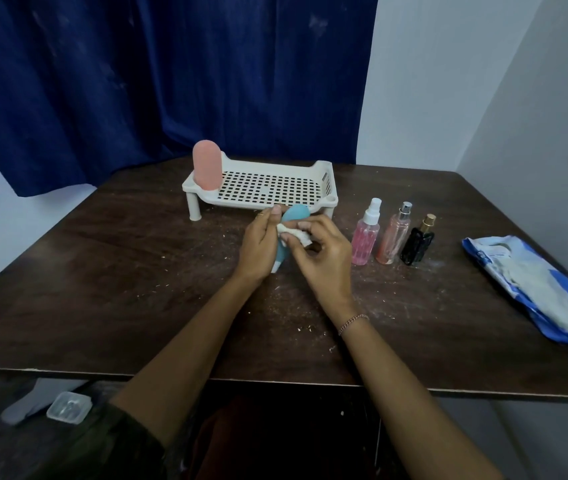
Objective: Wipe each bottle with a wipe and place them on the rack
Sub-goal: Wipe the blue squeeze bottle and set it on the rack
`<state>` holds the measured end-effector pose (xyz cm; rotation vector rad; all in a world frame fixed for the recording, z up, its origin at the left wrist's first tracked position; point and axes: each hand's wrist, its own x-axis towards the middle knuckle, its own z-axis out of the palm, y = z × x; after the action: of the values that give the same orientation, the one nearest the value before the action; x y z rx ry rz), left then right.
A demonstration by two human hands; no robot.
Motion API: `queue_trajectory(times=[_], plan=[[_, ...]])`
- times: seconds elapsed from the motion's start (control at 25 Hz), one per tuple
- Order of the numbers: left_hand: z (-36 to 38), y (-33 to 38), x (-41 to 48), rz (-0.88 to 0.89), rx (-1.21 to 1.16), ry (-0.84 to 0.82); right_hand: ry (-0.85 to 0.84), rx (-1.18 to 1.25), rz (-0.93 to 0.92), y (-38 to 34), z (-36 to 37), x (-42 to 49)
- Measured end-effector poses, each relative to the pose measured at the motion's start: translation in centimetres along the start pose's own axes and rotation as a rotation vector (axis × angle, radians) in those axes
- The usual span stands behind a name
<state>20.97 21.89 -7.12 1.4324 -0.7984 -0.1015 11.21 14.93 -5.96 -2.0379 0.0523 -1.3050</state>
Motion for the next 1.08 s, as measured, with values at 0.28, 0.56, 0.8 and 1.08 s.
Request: queue_trajectory(times=[0.28, 0.56, 0.8, 1.08], plan=[[0.2, 0.6, -1.0, 0.053, 0.157, -0.187, 0.138, -0.045, 0.051, 0.4, -0.8, 0.7], [-0.6, 0.5, -0.2, 0.255, 0.625, -0.244, 0.293, 0.068, 0.248, 1.1, -2.3, 1.5], [-1.1, 0.9, -0.2, 0.289, 0.834, -0.125, -0.117, -0.132, -0.078, 0.2, -0.6, 0.0], [-1.3, 0.6, 0.0, 0.347, 0.787, -0.174, 0.132, -0.203, 0.074, 1.3, -2.1, 1.2]])
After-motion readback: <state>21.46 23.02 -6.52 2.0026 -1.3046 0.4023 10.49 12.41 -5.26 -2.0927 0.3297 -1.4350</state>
